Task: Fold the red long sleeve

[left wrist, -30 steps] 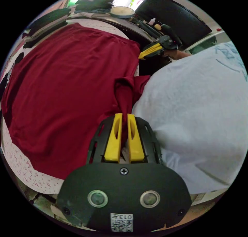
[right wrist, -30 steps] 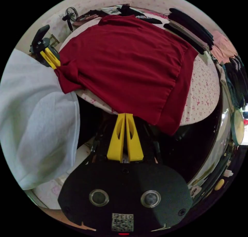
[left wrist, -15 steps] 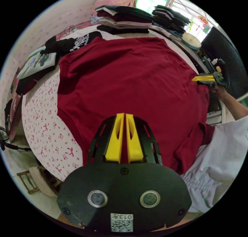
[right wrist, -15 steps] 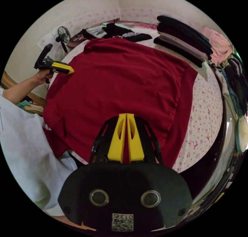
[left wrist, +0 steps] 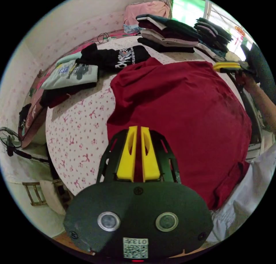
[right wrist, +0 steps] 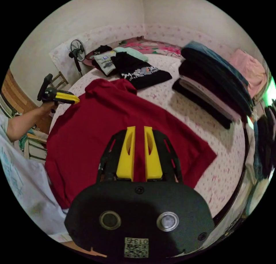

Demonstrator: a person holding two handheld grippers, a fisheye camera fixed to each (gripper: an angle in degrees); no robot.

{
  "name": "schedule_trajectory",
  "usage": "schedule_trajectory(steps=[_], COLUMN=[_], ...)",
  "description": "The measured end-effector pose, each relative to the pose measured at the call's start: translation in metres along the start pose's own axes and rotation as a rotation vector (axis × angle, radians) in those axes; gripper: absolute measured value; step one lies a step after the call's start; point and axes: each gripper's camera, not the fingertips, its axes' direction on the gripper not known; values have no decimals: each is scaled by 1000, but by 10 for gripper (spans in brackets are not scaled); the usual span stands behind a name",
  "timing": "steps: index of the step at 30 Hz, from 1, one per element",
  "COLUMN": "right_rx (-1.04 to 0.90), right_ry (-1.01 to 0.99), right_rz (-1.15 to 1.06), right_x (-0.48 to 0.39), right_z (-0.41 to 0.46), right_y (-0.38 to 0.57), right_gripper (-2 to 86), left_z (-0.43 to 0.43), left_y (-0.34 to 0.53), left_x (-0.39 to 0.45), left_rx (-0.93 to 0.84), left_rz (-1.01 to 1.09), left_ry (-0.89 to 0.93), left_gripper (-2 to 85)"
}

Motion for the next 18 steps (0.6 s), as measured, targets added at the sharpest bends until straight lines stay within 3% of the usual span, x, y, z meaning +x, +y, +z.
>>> schedule_trajectory(steps=[4, 11, 14, 18], right_rx=[14, -201, -303, -269], right_ry=[-26, -35, -6, 50], right_rz=[-134, -380, -475, -590], right_x=[-9, -23, -32, -41], right_z=[38, 113, 139, 122], right_y=[-122, -242, -266, -296], right_gripper=[68, 74, 37, 19], left_z=[14, -18, -4, 9], left_y=[-33, -41, -53, -52], left_x=[-8, -29, -29, -51], left_rx=[-94, 31, -26, -22], left_rz=[16, -19, 53, 3], left_ry=[-222, -154, -155, -118], left_gripper=[-2, -3, -2, -2])
